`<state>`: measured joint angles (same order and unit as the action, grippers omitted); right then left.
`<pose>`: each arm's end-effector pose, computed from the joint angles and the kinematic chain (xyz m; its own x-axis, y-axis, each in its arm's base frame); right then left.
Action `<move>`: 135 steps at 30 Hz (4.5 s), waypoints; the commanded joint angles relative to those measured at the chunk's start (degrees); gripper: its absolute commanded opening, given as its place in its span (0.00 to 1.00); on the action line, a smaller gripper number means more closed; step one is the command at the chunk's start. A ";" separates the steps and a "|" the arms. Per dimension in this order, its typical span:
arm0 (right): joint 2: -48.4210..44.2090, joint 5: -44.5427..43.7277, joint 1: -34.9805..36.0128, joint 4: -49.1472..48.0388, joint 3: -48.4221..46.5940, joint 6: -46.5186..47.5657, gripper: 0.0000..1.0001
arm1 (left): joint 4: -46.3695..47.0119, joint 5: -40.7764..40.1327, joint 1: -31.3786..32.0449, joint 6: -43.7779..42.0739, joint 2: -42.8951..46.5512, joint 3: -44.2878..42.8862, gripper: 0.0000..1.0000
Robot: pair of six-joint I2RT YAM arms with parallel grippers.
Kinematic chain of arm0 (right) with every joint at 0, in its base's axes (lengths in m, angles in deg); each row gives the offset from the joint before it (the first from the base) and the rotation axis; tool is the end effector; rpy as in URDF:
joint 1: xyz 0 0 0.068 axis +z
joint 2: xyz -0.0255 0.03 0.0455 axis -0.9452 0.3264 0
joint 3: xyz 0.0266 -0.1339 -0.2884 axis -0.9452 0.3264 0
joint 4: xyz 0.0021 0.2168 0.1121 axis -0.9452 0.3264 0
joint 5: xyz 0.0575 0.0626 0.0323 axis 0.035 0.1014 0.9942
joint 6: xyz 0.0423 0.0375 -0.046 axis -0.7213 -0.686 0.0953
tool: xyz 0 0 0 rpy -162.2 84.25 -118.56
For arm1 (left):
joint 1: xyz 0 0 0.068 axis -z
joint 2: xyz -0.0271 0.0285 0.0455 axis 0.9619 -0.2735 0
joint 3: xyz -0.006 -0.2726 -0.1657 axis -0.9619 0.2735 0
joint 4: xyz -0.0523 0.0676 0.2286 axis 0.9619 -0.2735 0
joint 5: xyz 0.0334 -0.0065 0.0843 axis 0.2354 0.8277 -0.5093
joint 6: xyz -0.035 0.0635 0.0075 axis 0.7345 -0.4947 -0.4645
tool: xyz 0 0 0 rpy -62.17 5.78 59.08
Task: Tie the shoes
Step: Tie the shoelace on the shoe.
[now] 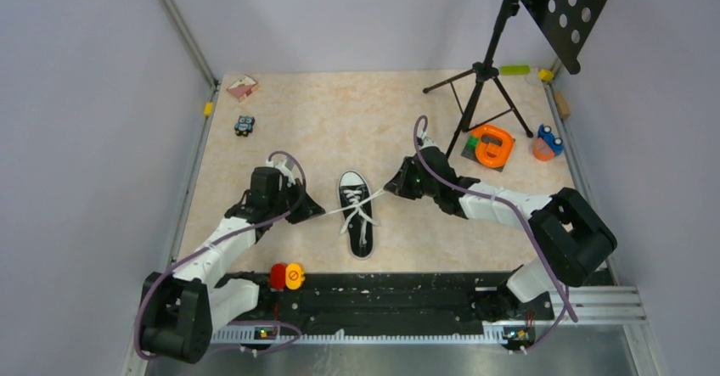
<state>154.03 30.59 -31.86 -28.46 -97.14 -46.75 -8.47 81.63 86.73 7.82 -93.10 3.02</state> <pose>0.2436 0.2024 0.2371 -0.7899 0.3114 -0.5283 -0.1211 0.7653 0.6322 0.1719 -0.0640 0.2194 -0.8434 -0.3657 -0.3937 -0.0233 0.7569 -0.6531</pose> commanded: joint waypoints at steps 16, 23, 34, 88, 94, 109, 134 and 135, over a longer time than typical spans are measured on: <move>3.42 -9.63 -1.56 -3.46 -1.02 -0.55 0.00 | -1.23 -4.38 -3.22 -0.67 2.63 4.91 0.00; 2.87 -9.70 -1.54 -3.47 0.64 -1.48 0.00 | 0.01 -3.14 -3.28 -1.22 1.38 5.34 0.00; 3.47 8.13 -0.72 -17.91 0.89 2.62 0.37 | 2.51 2.93 -3.24 -1.85 -0.20 2.28 0.00; 4.39 4.89 2.44 -22.24 8.77 -3.06 0.00 | 1.78 4.55 -3.20 -1.82 -0.21 0.13 0.00; -0.22 -1.64 0.90 -17.70 11.53 -4.97 0.00 | 1.47 0.38 -3.52 -1.20 0.55 2.48 0.00; 2.47 -2.24 0.11 -17.36 12.94 -6.84 0.00 | 2.31 0.11 -4.43 -0.35 1.01 6.69 0.00; 0.04 -0.80 -2.09 -14.18 9.08 -3.19 0.00 | 4.18 6.97 -4.95 -0.92 -5.04 -0.28 0.00; -0.29 -0.73 -2.09 -12.79 7.63 -2.26 0.00 | 2.94 7.05 -4.95 -1.77 -5.34 -2.56 0.00</move>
<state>153.89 32.56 -32.10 -40.72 -88.07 -51.51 -4.45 89.28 82.79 8.50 -98.04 4.66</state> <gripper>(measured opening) 0.012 0.005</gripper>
